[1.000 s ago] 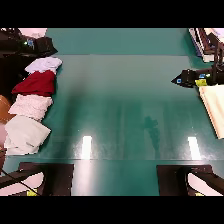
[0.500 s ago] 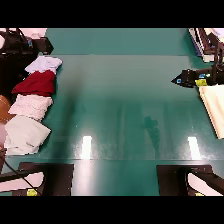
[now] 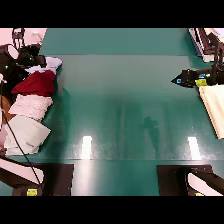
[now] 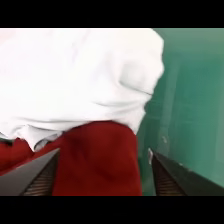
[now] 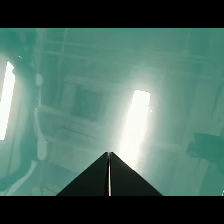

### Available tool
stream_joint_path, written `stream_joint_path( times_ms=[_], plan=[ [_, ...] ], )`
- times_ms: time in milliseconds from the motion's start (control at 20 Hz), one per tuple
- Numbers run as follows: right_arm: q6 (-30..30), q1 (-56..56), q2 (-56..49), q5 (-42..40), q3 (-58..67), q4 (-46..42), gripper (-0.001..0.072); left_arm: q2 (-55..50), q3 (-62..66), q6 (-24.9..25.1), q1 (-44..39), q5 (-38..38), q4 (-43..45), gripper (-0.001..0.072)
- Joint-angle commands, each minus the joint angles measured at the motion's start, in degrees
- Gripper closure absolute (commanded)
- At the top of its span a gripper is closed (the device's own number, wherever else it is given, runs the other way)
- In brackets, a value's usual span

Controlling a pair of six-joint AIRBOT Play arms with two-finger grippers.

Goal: Fold the shirts.

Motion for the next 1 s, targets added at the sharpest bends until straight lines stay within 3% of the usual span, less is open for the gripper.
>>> stream_joint_path(
  times_ms=[0, 700, 750, 850, 900, 950],
  plan=[
    [0.02, 0.04, 0.00, 0.04, 0.07, 0.02, 0.0699, -6.78, 4.76, 1.68, 0.83, 0.24, 0.04, 0.0042],
    [0.02, 0.04, 0.00, 0.55, 0.04, 0.02, 0.0699, -12.07, 7.26, 4.72, 0.83, 6.97, 0.04, 0.0044],
    [0.02, 0.04, 0.00, 0.63, 0.04, 0.02, 0.0699, -12.07, 7.28, 4.72, 0.83, 7.61, 0.07, 0.0069],
    [0.02, 0.04, 0.00, 0.66, 0.04, 0.02, 0.0699, -12.07, 7.28, 6.03, 0.83, 8.46, 0.07, 0.0538],
    [0.02, 0.04, 0.00, 0.70, 0.04, 0.02, 0.0699, -12.04, 7.28, 6.69, 0.83, 8.68, 0.07, 0.0664],
    [0.02, 0.04, 0.00, 0.66, 0.04, 0.02, 0.0699, -12.02, 7.65, 6.78, 0.83, 7.89, 0.07, 0.0686]
  ],
)
